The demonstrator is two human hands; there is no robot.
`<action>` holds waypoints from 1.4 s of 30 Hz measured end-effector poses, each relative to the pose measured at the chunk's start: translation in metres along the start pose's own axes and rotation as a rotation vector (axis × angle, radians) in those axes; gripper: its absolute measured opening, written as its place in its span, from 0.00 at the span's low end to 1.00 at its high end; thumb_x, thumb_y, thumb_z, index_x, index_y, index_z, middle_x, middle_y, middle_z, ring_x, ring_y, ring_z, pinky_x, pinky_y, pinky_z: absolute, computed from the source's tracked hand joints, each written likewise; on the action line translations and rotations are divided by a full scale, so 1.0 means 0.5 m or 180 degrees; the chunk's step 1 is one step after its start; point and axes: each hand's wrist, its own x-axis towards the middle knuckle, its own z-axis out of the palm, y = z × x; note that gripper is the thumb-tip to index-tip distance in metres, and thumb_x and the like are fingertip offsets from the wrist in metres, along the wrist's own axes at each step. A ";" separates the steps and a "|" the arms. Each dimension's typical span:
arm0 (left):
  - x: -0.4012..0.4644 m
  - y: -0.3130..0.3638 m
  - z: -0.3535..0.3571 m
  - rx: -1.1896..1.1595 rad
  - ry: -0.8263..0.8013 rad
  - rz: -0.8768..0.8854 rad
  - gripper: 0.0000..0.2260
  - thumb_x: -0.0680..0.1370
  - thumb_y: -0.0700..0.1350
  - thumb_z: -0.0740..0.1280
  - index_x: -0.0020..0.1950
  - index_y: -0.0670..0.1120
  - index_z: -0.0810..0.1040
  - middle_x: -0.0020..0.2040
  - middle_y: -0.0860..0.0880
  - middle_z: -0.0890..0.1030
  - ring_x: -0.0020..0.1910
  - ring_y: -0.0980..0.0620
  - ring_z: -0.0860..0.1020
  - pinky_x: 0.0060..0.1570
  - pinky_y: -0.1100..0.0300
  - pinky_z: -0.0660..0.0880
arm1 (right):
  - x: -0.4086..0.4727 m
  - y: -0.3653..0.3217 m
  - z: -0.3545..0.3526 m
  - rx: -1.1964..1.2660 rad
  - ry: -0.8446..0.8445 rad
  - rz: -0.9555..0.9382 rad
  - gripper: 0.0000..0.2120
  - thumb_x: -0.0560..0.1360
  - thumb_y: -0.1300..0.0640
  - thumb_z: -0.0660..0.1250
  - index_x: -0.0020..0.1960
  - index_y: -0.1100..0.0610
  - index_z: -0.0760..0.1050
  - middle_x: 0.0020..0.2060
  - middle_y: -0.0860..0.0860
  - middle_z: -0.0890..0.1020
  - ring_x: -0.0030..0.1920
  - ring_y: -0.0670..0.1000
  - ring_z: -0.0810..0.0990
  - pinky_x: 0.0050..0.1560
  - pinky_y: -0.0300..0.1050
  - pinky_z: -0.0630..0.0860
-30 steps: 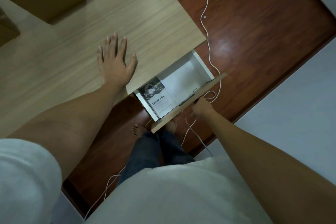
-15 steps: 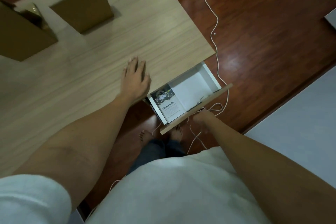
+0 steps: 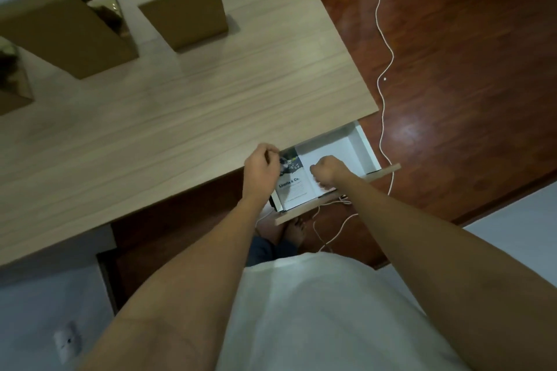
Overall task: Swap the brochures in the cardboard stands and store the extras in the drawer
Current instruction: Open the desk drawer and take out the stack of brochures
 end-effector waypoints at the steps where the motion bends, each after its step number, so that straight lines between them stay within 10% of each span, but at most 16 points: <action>1: -0.007 -0.002 0.012 -0.0348 -0.0048 -0.0398 0.09 0.85 0.39 0.61 0.51 0.48 0.80 0.50 0.43 0.86 0.48 0.48 0.83 0.49 0.58 0.78 | 0.008 0.002 0.007 -0.0099 0.0067 -0.0040 0.15 0.80 0.57 0.60 0.36 0.61 0.67 0.32 0.56 0.74 0.33 0.56 0.73 0.38 0.43 0.70; 4: -0.012 -0.015 0.045 -0.0757 -0.0264 -0.1293 0.12 0.86 0.42 0.61 0.64 0.43 0.81 0.65 0.41 0.83 0.61 0.45 0.81 0.63 0.53 0.77 | 0.028 0.007 0.028 -0.0219 0.0127 -0.0137 0.14 0.81 0.58 0.60 0.40 0.65 0.72 0.37 0.59 0.77 0.43 0.60 0.76 0.48 0.49 0.72; 8: -0.019 -0.024 0.071 -0.0817 -0.0610 -0.1917 0.22 0.86 0.45 0.59 0.79 0.38 0.69 0.79 0.39 0.71 0.76 0.40 0.70 0.73 0.51 0.67 | 0.054 0.018 0.054 -0.0444 0.0037 -0.0096 0.20 0.83 0.56 0.56 0.67 0.69 0.70 0.69 0.65 0.73 0.68 0.63 0.71 0.67 0.49 0.67; 12: -0.014 -0.022 0.083 -0.1471 -0.0787 -0.2338 0.17 0.89 0.48 0.54 0.73 0.43 0.73 0.70 0.45 0.71 0.71 0.45 0.73 0.69 0.54 0.65 | 0.086 0.028 0.074 -0.0554 0.0169 -0.0101 0.13 0.83 0.56 0.56 0.58 0.66 0.70 0.65 0.65 0.74 0.64 0.63 0.73 0.62 0.48 0.67; 16: -0.007 -0.028 0.088 -0.1851 -0.0728 -0.2484 0.25 0.90 0.52 0.51 0.85 0.41 0.56 0.85 0.45 0.60 0.84 0.46 0.57 0.81 0.54 0.55 | 0.112 0.023 0.092 -0.0202 0.0263 -0.0117 0.15 0.81 0.57 0.61 0.62 0.67 0.71 0.63 0.65 0.74 0.66 0.64 0.74 0.57 0.49 0.70; 21: -0.005 -0.012 0.087 -0.1828 -0.0698 -0.2613 0.28 0.89 0.55 0.51 0.85 0.42 0.55 0.85 0.45 0.59 0.84 0.44 0.57 0.81 0.52 0.55 | 0.127 0.014 0.112 -0.0005 0.0258 0.0113 0.14 0.78 0.51 0.63 0.53 0.63 0.72 0.58 0.67 0.79 0.62 0.64 0.78 0.50 0.47 0.71; 25: 0.002 -0.011 0.087 -0.1898 -0.0654 -0.2643 0.28 0.89 0.56 0.51 0.85 0.41 0.55 0.85 0.43 0.59 0.84 0.44 0.59 0.80 0.53 0.58 | 0.139 0.019 0.110 0.0222 0.0162 0.0333 0.26 0.77 0.48 0.65 0.66 0.67 0.73 0.64 0.63 0.76 0.59 0.63 0.77 0.55 0.49 0.75; 29: 0.003 -0.024 0.095 -0.1908 -0.0712 -0.2615 0.28 0.89 0.57 0.51 0.84 0.42 0.58 0.84 0.43 0.62 0.83 0.44 0.61 0.79 0.53 0.60 | 0.128 0.028 0.111 0.0711 0.0240 0.0038 0.16 0.76 0.54 0.68 0.58 0.64 0.73 0.46 0.58 0.75 0.41 0.54 0.74 0.44 0.44 0.70; 42: -0.018 -0.003 0.102 -0.1795 -0.0625 -0.2405 0.16 0.84 0.45 0.67 0.69 0.37 0.76 0.61 0.36 0.85 0.56 0.37 0.85 0.61 0.40 0.82 | 0.015 0.053 -0.048 0.1477 -0.1117 0.0374 0.19 0.83 0.62 0.61 0.71 0.70 0.69 0.67 0.66 0.78 0.63 0.65 0.79 0.67 0.64 0.75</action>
